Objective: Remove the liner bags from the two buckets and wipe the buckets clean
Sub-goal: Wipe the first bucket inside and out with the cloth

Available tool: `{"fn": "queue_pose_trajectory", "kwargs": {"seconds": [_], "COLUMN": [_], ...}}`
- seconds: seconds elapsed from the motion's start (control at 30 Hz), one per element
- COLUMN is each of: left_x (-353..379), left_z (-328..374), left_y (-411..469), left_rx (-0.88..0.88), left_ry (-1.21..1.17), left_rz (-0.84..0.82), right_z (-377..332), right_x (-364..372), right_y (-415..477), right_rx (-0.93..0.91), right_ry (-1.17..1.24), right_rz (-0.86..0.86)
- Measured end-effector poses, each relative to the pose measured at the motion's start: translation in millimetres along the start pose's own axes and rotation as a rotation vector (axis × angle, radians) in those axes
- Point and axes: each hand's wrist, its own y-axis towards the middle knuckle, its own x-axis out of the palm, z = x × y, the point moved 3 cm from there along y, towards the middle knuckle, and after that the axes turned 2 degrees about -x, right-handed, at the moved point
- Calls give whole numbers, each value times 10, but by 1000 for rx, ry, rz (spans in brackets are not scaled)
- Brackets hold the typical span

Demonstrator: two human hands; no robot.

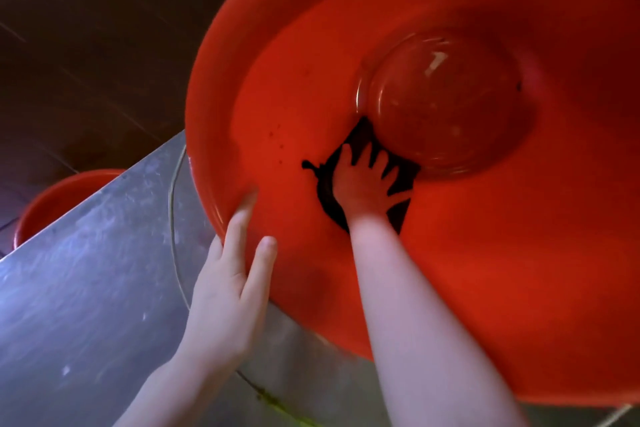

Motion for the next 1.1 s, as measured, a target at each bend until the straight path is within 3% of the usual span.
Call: {"fn": "queue_pose_trajectory", "kwargs": {"seconds": [0.13, 0.27, 0.43, 0.53, 0.6, 0.77, 0.93, 1.1], "left_x": [-19, -32, -26, -36, -65, -221, -406, -684], "left_z": [-19, -16, 38, 74, 136, 431, 865, 1304], "left_y": [5, 24, 22, -21, -55, 34, 153, 134], "left_rx": [-38, -71, -99, -134, -163, -200, -175, -123], "left_ry": [-64, -107, -90, -149, -191, -234, -117, -65], "left_rz": [34, 28, 8, -31, -45, -60, -67, -173], "right_z": [-49, 55, -19, -110, -125, -106, -148, -161], "right_x": [102, 273, 245, 93, 17, -54, -320, -856], "right_y": [-363, -1327, -1000, -396, -222, -574, -1380, -1799], "right_rx": [-187, -486, -321, -136, -112, -258, -473, -684], "right_ry": [-109, -180, -138, -42, -38, -59, 35, 253], "right_rz": [-36, 70, 50, -63, -119, -187, -256, -178]}}
